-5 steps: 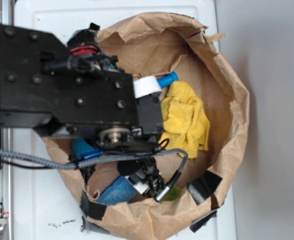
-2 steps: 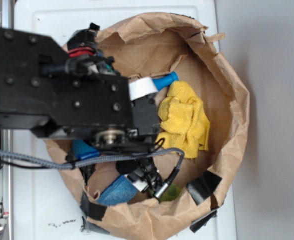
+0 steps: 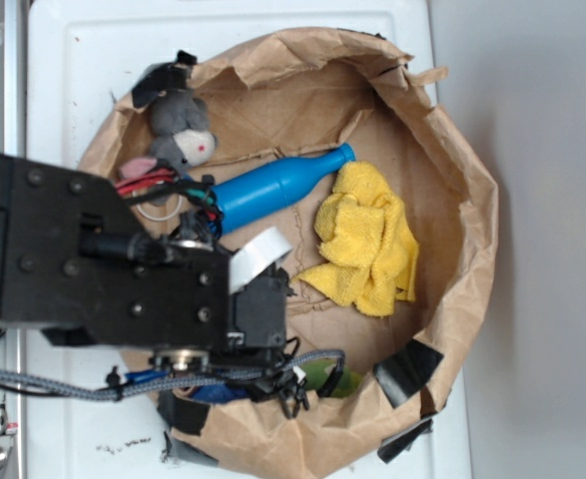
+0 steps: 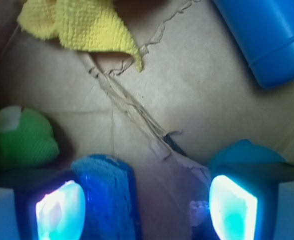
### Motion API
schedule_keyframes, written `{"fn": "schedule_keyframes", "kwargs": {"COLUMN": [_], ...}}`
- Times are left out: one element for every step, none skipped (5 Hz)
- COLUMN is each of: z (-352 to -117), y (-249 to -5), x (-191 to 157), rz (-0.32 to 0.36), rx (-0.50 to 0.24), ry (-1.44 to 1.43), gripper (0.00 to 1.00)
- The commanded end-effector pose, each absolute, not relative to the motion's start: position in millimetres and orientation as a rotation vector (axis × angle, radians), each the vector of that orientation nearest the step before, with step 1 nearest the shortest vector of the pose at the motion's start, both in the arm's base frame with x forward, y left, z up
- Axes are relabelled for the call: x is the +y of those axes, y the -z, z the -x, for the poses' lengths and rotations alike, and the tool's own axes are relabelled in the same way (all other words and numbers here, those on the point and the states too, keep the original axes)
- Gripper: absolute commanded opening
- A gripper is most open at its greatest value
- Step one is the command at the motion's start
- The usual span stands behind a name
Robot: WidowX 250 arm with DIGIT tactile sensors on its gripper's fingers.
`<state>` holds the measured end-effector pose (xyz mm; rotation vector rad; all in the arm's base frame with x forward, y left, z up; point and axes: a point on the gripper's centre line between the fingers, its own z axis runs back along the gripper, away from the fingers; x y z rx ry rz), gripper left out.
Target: Grab the blue sponge.
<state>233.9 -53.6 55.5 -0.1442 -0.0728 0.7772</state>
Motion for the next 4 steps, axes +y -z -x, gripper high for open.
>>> {"fn": "schedule_keyframes", "kwargs": {"z": [-245, -241, -239, -236], "y": [-56, -45, -31, -15], "x": [-67, -77, -82, -82], "rz": [0.183, 0.169, 0.135, 0.105], "rx": [-0.074, -0.016, -0.022, -0.029], "ry": [-0.756, -0.689, -0.663, -0.657], "gripper": [1.0, 1.0, 1.0, 1.0]}}
